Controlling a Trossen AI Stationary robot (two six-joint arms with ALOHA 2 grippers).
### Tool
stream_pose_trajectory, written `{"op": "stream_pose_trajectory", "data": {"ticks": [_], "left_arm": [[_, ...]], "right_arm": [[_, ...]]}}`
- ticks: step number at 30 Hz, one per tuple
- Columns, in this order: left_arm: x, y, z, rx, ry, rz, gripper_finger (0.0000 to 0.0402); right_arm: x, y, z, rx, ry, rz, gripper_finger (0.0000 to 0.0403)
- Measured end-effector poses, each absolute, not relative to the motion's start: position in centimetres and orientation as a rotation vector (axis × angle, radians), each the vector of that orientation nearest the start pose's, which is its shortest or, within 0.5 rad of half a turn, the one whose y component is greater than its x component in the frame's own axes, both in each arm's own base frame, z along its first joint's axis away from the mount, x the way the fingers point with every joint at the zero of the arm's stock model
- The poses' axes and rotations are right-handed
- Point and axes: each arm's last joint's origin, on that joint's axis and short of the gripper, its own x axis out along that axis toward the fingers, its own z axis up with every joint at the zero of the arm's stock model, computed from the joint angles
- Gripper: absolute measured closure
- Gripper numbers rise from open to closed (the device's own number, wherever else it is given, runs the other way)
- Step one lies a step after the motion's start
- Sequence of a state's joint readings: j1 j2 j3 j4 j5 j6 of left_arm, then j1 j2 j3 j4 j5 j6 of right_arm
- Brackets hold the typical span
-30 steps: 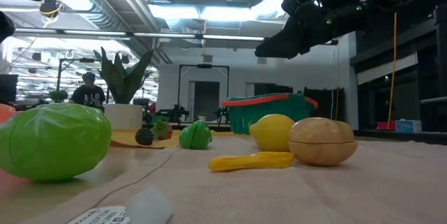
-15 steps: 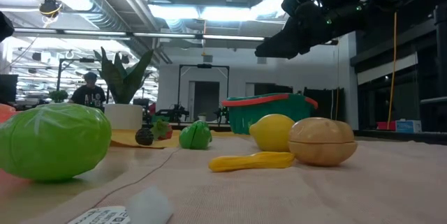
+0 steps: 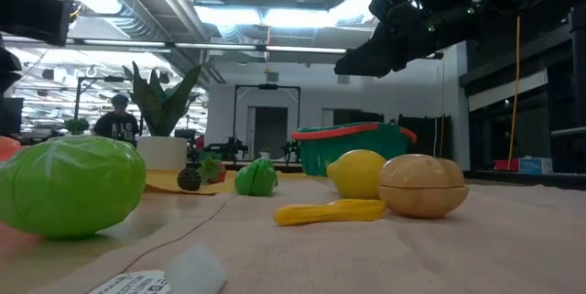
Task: Pick and placing Produce into tupperware
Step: Put the orange into the basket
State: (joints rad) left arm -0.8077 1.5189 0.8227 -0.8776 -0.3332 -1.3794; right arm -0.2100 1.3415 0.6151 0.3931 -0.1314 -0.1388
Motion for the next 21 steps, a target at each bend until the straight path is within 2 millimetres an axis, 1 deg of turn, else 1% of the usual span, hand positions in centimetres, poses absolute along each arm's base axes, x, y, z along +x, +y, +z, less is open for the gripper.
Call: {"op": "stream_pose_trajectory", "data": {"ticks": [12, 15, 18, 21], "left_arm": [[17.6, -15.9, 14.4, -0.276, 1.257, 0.61, 0.0044], [17.8, -15.8, 14.3, -0.283, 1.258, 0.619, 0.0045], [17.9, -15.8, 14.2, -0.292, 1.261, 0.618, 0.0053], [17.9, -15.9, 14.2, -0.305, 1.275, 0.612, 0.007]], "right_arm": [[26.9, -5.3, 21.1, -0.08, 0.333, -0.055, 0.024], [26.9, -5.3, 21.1, -0.08, 0.333, -0.055, 0.024], [26.9, -5.3, 21.1, -0.08, 0.333, -0.055, 0.024], [26.9, -5.3, 21.1, -0.08, 0.333, -0.055, 0.024]]}}
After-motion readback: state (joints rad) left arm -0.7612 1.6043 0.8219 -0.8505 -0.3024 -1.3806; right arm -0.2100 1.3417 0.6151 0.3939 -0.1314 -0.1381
